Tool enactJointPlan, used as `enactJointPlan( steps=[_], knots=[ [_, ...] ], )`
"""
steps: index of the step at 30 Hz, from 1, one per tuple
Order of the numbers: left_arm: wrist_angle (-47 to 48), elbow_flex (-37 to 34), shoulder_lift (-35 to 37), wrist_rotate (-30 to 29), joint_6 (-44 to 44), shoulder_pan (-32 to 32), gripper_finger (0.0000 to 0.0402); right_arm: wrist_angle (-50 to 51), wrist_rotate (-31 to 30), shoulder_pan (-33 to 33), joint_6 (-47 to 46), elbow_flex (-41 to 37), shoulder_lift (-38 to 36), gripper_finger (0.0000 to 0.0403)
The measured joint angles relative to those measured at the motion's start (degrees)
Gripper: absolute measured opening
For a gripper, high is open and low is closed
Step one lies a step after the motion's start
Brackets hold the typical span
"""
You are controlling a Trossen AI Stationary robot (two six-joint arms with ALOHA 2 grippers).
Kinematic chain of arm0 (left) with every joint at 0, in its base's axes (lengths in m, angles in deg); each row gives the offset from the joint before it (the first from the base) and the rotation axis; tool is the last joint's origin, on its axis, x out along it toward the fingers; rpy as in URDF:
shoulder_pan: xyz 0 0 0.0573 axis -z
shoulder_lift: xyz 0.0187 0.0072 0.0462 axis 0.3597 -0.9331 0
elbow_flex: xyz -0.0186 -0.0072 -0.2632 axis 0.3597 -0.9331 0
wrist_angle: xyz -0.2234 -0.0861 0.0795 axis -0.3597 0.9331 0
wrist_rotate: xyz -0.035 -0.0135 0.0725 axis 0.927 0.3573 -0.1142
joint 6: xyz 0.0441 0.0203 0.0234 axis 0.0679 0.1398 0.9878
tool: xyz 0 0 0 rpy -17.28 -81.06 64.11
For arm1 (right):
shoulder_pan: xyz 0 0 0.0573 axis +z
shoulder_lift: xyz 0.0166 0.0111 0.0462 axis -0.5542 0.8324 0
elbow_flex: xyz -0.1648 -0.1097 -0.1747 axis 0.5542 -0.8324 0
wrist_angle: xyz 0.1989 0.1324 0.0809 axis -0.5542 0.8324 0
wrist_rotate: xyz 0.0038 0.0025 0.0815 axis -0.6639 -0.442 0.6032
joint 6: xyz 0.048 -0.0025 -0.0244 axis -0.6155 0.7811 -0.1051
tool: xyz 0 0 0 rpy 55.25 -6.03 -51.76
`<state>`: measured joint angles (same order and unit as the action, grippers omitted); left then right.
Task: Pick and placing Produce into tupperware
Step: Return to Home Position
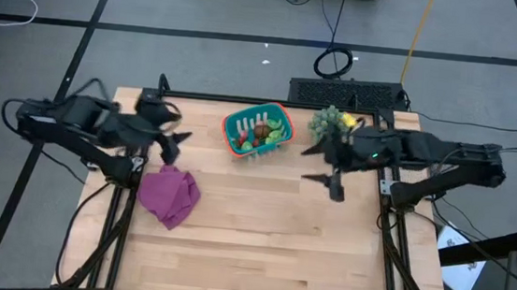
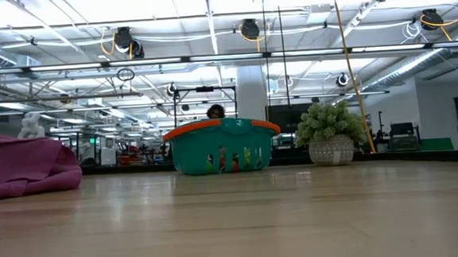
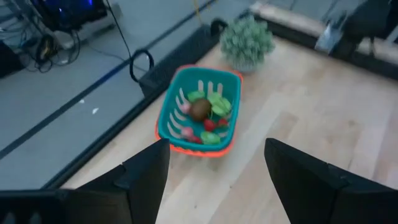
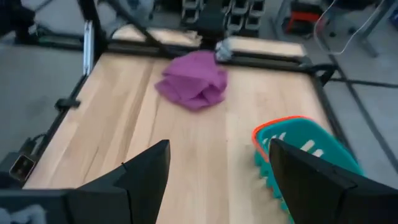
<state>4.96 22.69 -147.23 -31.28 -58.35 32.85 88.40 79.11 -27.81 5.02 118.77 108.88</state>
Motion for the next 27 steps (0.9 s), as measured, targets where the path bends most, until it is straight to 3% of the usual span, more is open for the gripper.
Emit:
enactJointPlan(
  steps=[5, 13, 19, 27],
  knots=[
    [-0.29, -6.34, 8.9, -2.9, -3.16, 4.29, 0.0269, -4.25, 0.16, -1.36, 0.11, -7.51, -9.29, 0.0265],
    [-3.76, -26.74, 24.64, -6.19, -14.3, 10.42, 0.0269, -18.48, 1.42, -2.45, -3.75, -29.18, -31.95, 0.0265],
    [-19.29, -39.79, 30.87, -6.19, -10.29, 13.35, 0.0269, -30.89, 10.93, -2.42, -4.8, -44.1, -44.08, 0.0265],
    [-49.52, -54.51, 29.68, 0.23, 4.24, 14.55, 0.0269, -36.15, 11.52, -2.48, -3.8, -55.77, -48.34, 0.0265]
  ],
)
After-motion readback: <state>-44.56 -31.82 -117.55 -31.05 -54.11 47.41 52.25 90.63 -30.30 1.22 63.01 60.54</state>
